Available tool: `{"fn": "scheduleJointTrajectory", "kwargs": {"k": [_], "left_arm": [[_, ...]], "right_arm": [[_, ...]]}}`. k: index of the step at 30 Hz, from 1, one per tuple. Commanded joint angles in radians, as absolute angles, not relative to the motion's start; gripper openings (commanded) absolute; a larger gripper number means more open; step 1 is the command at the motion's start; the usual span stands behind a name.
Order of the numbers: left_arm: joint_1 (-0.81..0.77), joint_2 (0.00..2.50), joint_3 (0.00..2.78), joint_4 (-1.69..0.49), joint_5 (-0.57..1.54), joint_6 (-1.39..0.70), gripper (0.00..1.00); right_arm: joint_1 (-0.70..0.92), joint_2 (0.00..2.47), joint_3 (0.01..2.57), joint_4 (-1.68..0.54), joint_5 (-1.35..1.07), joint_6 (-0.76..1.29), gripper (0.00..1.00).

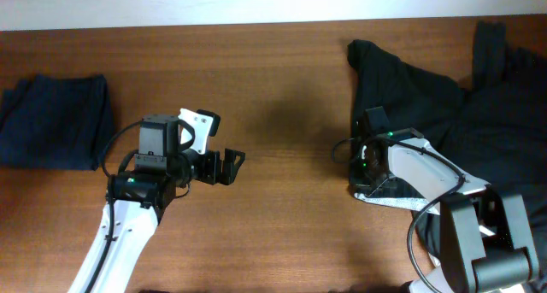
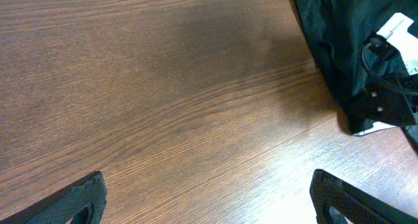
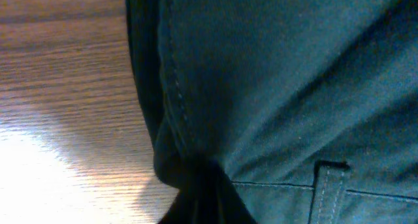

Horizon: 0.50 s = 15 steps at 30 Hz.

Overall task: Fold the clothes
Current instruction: 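Reach the right gripper into the black pile and grasp the black shorts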

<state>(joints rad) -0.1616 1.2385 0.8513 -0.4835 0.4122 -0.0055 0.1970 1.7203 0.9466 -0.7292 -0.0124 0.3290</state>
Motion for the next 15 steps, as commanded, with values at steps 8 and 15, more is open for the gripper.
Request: {"fn": "scheduleJointTrajectory", "kwargs": {"k": [8,15], "left_arm": [[-0.165,1.242,0.865,-0.491,0.332,-0.014,0.99],[-0.166,1.252,0.865,-0.531,0.337,-0.015,0.99]], "right_arm": [[0.636,1.681,1.047,-0.419,-0.414,0.406,0.06],[0.604,1.661,1.079,-0.573,-0.136,0.405,0.99]]}}
